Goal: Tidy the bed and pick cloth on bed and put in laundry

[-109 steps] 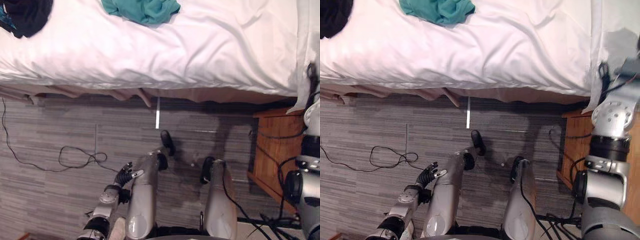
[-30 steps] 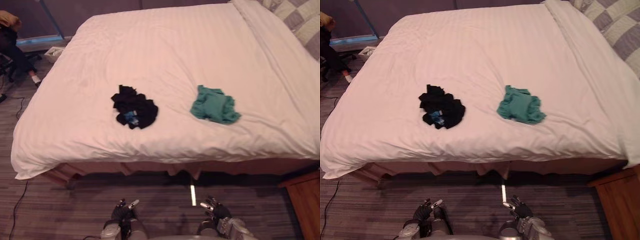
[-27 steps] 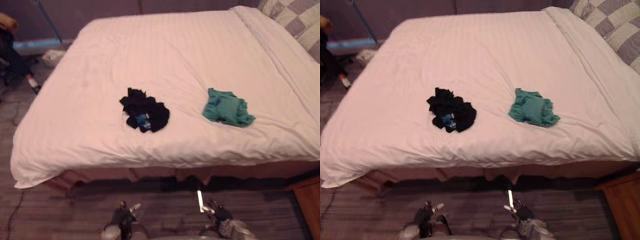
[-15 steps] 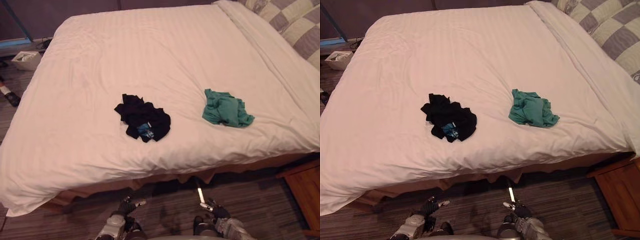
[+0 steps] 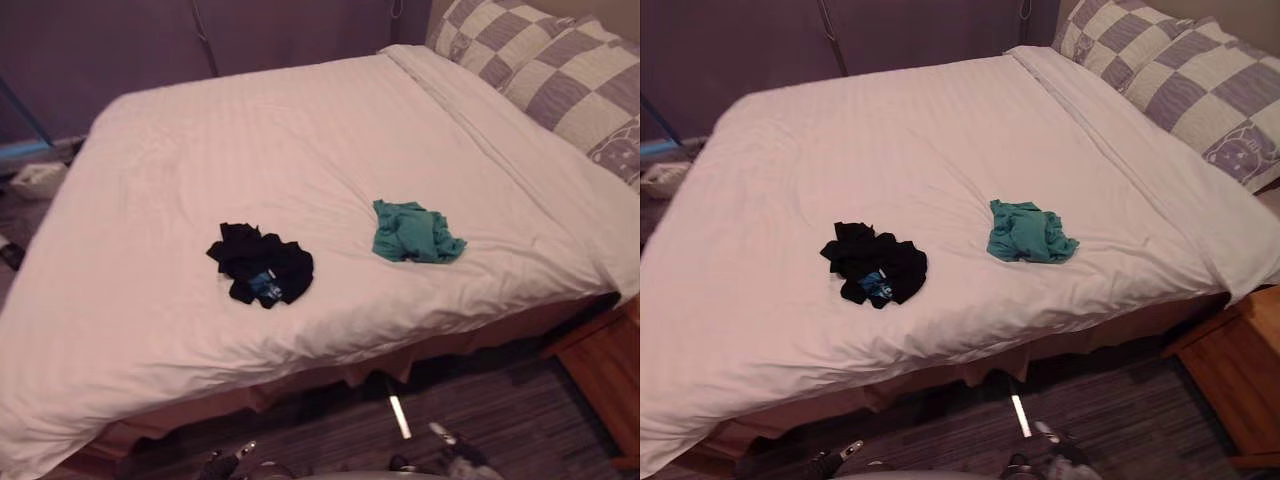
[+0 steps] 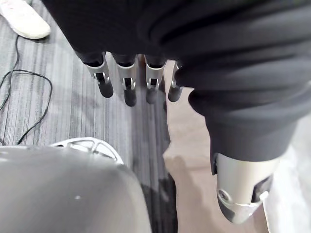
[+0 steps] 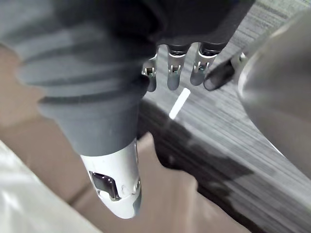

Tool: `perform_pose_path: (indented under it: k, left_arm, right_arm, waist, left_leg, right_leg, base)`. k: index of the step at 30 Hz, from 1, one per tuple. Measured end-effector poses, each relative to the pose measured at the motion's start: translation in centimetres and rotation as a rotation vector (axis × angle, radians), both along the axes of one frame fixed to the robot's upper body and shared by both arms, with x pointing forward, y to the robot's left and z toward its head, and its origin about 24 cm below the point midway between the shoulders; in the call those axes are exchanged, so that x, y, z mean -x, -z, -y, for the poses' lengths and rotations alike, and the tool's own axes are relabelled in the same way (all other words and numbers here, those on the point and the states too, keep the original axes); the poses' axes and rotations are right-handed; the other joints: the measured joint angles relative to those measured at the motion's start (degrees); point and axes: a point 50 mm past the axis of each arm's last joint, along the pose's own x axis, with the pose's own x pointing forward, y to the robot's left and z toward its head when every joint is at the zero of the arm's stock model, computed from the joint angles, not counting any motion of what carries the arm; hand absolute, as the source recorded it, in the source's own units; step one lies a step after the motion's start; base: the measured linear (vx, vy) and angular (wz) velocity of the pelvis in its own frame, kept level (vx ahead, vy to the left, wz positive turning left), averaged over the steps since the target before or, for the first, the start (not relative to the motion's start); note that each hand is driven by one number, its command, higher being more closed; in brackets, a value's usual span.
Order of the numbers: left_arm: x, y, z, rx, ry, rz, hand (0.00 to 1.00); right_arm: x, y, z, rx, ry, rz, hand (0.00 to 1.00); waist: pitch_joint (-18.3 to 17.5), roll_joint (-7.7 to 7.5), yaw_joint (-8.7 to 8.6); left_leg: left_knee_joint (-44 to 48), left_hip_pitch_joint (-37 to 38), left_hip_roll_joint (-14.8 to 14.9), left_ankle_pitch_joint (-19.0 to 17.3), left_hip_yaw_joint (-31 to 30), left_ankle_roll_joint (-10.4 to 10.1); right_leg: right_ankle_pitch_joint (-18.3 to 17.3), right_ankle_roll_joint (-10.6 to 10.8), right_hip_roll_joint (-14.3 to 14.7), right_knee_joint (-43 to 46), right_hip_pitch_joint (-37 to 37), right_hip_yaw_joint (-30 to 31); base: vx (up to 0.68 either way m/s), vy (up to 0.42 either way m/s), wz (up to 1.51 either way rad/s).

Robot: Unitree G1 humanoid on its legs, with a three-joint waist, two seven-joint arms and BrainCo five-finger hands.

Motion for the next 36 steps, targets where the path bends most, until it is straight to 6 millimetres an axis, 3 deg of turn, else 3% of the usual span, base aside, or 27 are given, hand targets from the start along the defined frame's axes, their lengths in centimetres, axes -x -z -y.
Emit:
perform_pose_path:
  k: [1, 2, 4, 6, 7, 8, 9, 10, 11, 12, 14, 15, 17, 21, 23, 27, 32, 36]
  left_arm:
    - [0.1, -0.3, -1.2, -0.033, -0.099, 0.014, 0.00]
    - [-0.1, -0.5, -1.9, -0.057, -0.132, 0.028, 0.00]
    - [-0.7, -2.2, -6.5, -0.192, -0.231, 0.099, 0.00]
    - [-1.6, -6.3, -13.5, -0.432, -0.315, 0.230, 0.00]
    - [-2.2, -7.7, -14.9, -0.495, -0.320, 0.282, 0.00]
    - [-3.9, -11.0, -17.5, -0.637, -0.300, 0.407, 0.00]
    - [-5.2, -13.3, -18.7, -0.717, -0.284, 0.496, 0.00]
    - [-6.9, -15.9, -19.7, -0.798, -0.267, 0.594, 0.00]
    - [-7.7, -17.1, -20.0, -0.835, -0.256, 0.639, 0.00]
    - [-9.9, -19.6, -20.2, -0.904, -0.206, 0.731, 0.00]
    - [-13.3, -22.6, -19.0, -0.955, -0.088, 0.859, 0.00]
    - [-14.0, -23.2, -18.5, -0.965, -0.055, 0.887, 0.00]
    - [-16.8, -25.8, -16.3, -0.984, 0.069, 1.013, 0.00]
    - [-21.1, -28.1, -12.9, -0.920, 0.256, 1.127, 0.00]
    - [-23.8, -29.3, -10.1, -0.880, 0.397, 1.170, 0.00]
    - [-27.2, -32.2, -6.1, -0.877, 0.564, 1.240, 0.00]
    - [-29.4, -31.8, -4.7, -0.863, 0.640, 1.104, 0.00]
    - [-30.6, -31.6, -4.5, -0.873, 0.658, 0.998, 0.00]
  right_arm:
    - [-0.2, -1.1, 2.8, 0.084, 0.068, 0.022, 0.00]
    - [-0.3, -1.7, 4.0, 0.122, 0.094, 0.032, 0.00]
    - [-0.7, -4.4, 8.4, 0.302, 0.178, 0.069, 0.00]
    - [-1.5, -8.5, 12.5, 0.565, 0.209, 0.105, 0.00]
    - [-1.9, -9.5, 13.3, 0.632, 0.205, 0.113, 0.00]
    - [-3.0, -12.1, 14.6, 0.790, 0.176, 0.126, 0.00]
    - [-3.8, -13.7, 15.1, 0.882, 0.149, 0.146, 0.00]
    - [-5.1, -15.5, 15.3, 1.002, 0.088, 0.148, 0.00]
    - [-5.8, -16.2, 15.3, 1.054, 0.046, 0.152, 0.00]
    - [-7.5, -17.7, 15.0, 1.154, -0.047, 0.156, 0.00]
    - [-9.8, -19.4, 14.5, 1.249, -0.153, 0.170, 0.00]
    - [-10.4, -19.8, 14.3, 1.273, -0.183, 0.170, 0.00]
    - [-13.6, -21.4, 12.9, 1.363, -0.336, 0.191, 0.00]
    - [-17.9, -24.2, 10.8, 1.450, -0.487, 0.268, 0.00]
    - [-20.9, -27.3, 9.3, 1.498, -0.521, 0.372, 0.00]
    - [-23.8, -31.2, 6.7, 1.536, -0.540, 0.528, 0.00]
    - [-25.0, -33.6, 3.4, 1.546, -0.590, 0.680, 0.00]
    - [-25.0, -34.5, 2.4, 1.545, -0.601, 0.730, 0.00]
  waist:
    - [-0.05, 0.05, -0.05]
    - [-0.07, 0.07, -0.09]
    - [-0.28, -1.53, 0.20]
    - [-1.01, -3.20, 0.33]
    - [-1.16, -3.38, 0.28]
    - [-1.54, -3.95, -0.13]
    - [-1.72, -4.20, -0.56]
    - [-1.77, -4.24, -0.86]
    - [-1.94, -4.51, -0.87]
    - [-2.07, -4.33, -1.04]
    - [-2.53, -3.90, -1.43]
    - [-2.55, -3.64, -1.40]
    - [-2.55, -2.78, -1.40]
    - [-2.11, -2.57, -1.49]
    - [-0.37, -2.23, -2.18]
    - [4.93, -2.92, -2.84]
    - [10.60, -4.64, -4.31]
    - [14.07, -5.16, -4.51]
  left_leg:
    - [-3.94, 0.98, -0.70, -0.37, 0.18, -0.55]
    - [-5.12, 1.13, -0.83, -0.77, 0.22, -1.23]
    - [-6.97, 1.41, -1.61, -1.05, 1.30, -2.23]
    - [-7.86, 1.16, -2.20, -0.96, 1.41, -2.31]
    - [-8.16, 1.11, -2.46, -0.46, 1.34, -2.41]
    - [-8.57, 0.76, -3.00, 0.28, 0.87, -2.11]
    - [-8.81, 0.26, -3.47, 0.76, -0.04, -1.87]
    - [-8.82, -0.22, -3.75, 0.86, -0.41, -1.75]
    - [-8.81, -0.42, -3.93, 0.91, -0.65, -1.67]
    - [-8.82, -1.05, -4.36, 1.09, -1.36, -1.41]
    - [-8.96, -2.17, -5.03, 1.56, -2.69, -0.72]
    - [-8.97, -2.32, -5.09, 1.59, -2.84, -0.69]
    - [-9.23, -2.35, -5.48, 2.70, -3.31, 0.11]
    - [-9.95, -2.18, -5.70, 4.68, -3.37, 0.29]
    - [-9.84, -3.03, -5.52, 4.70, -3.12, 0.28]
    - [-9.82, -5.04, -5.24, 4.68, -1.35, 0.29]
    - [-7.89, -7.77, -4.86, 3.94, 0.75, 0.98]
    - [-5.15, -9.94, -3.56, 2.74, 1.80, 1.12]
  right_leg:
    - [-0.09, 0.08, 0.43, 0.01, -0.78, -0.15]
    - [-0.03, 0.15, 0.54, 0.02, -1.04, -0.41]
    - [0.01, 0.33, 0.02, 0.33, -2.03, -2.12]
    - [0.92, 0.88, -0.88, 0.74, -2.55, -3.90]
    - [1.02, 1.05, -1.06, 0.85, -2.73, -4.13]
    - [1.14, 1.28, -1.40, 0.83, -2.97, -4.71]
    - [1.21, 1.41, -1.70, 0.66, -3.07, -5.16]
    - [1.44, 1.69, -1.88, 0.25, -3.10, -5.42]
    - [1.60, 1.83, -1.96, -0.07, -3.10, -5.45]
    - [1.92, 1.96, -2.20, -1.09, -2.88, -5.94]
    - [2.47, 2.04, -2.57, -2.08, -2.75, -6.79]
    - [2.56, 1.94, -2.58, -2.13, -2.66, -6.80]
    - [2.74, 1.73, -3.01, -2.20, -2.63, -6.93]
    - [2.92, 1.47, -3.13, -1.83, -3.02, -6.90]
    - [3.02, 1.32, -3.06, -0.84, -4.73, -6.48]
    - [4.97, -0.01, -2.69, 0.32, -8.98, -4.86]
    - [7.67, -0.54, -2.58, 0.34, -12.97, -3.12]
    - [9.40, -1.39, -1.94, 0.36, -15.22, -2.00]
  base:
    - [-0.05, 0.009, 0.00]
    - [-0.06, 0.031, 0.06]
    - [-0.05, 0.042, -0.05]
    - [-0.01, 0.013, -0.05]
    - [0.04, 0.011, 0.13]
    - [0.06, 0.011, 0.20]
    - [0.07, 0.011, 0.25]
    - [0.05, 0.006, 0.17]
    - [0.05, 0.000, 0.16]
    - [0.05, -0.010, 0.18]
    - [0.04, -0.013, 0.22]
    - [0.06, -0.021, 0.09]
    - [0.06, -0.030, 0.00]
    - [-0.01, -0.058, -0.04]
    - [-0.09, -0.044, -0.13]
    - [-0.12, -0.012, -0.25]
    - [-0.13, -0.002, -0.31]
    - [-0.13, -0.017, -0.22]
